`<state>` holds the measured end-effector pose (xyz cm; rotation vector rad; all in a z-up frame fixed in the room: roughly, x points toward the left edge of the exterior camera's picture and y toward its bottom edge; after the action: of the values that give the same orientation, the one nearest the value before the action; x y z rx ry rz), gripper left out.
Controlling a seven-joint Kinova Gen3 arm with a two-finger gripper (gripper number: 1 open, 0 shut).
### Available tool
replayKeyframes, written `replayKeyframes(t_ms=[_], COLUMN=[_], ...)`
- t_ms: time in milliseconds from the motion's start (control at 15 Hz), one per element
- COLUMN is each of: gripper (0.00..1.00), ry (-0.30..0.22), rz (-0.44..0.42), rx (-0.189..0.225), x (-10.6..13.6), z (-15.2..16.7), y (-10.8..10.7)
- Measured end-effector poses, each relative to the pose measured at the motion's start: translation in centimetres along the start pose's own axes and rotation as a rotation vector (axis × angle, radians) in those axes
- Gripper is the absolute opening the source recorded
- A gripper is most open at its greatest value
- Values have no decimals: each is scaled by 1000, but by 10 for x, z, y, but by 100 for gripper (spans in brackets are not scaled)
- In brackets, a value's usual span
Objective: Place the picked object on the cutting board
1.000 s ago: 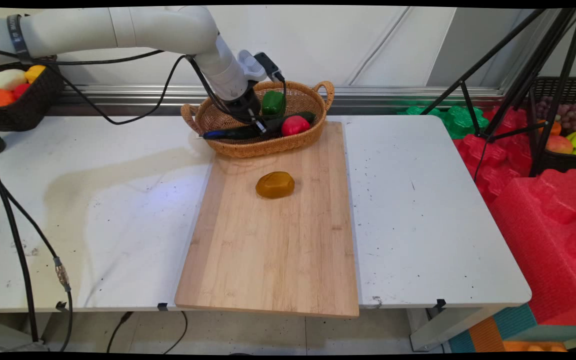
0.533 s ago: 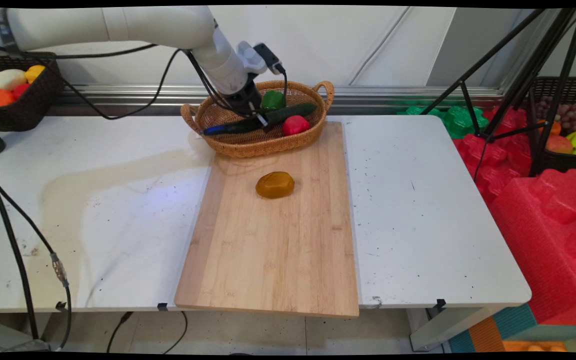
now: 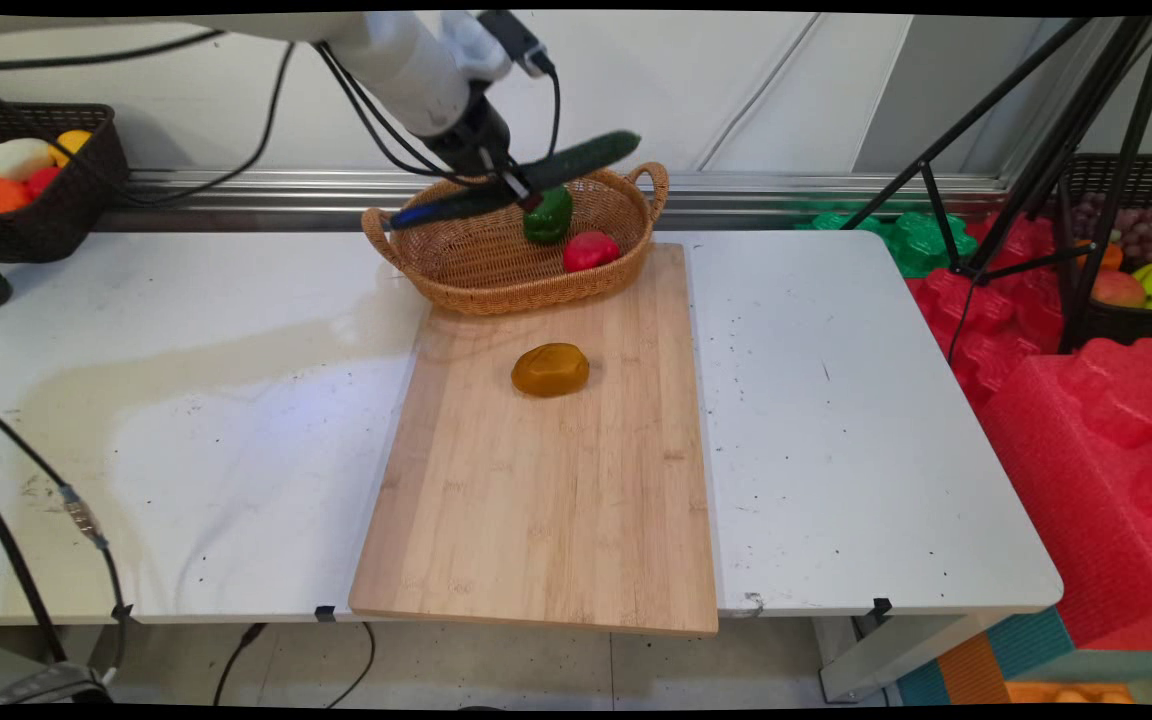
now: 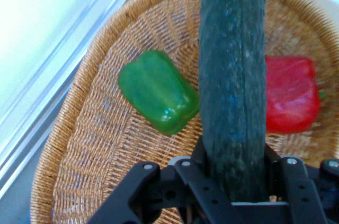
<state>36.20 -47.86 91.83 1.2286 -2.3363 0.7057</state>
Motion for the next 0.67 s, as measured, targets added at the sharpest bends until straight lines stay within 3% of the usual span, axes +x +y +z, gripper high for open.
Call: replayKeyframes(t_ms=[333, 667], gripper=[0, 0], ry=[73, 115], rz=[46, 150], rx=[-33, -135], x=[-12, -44], z=[-57, -109], y=[20, 54])
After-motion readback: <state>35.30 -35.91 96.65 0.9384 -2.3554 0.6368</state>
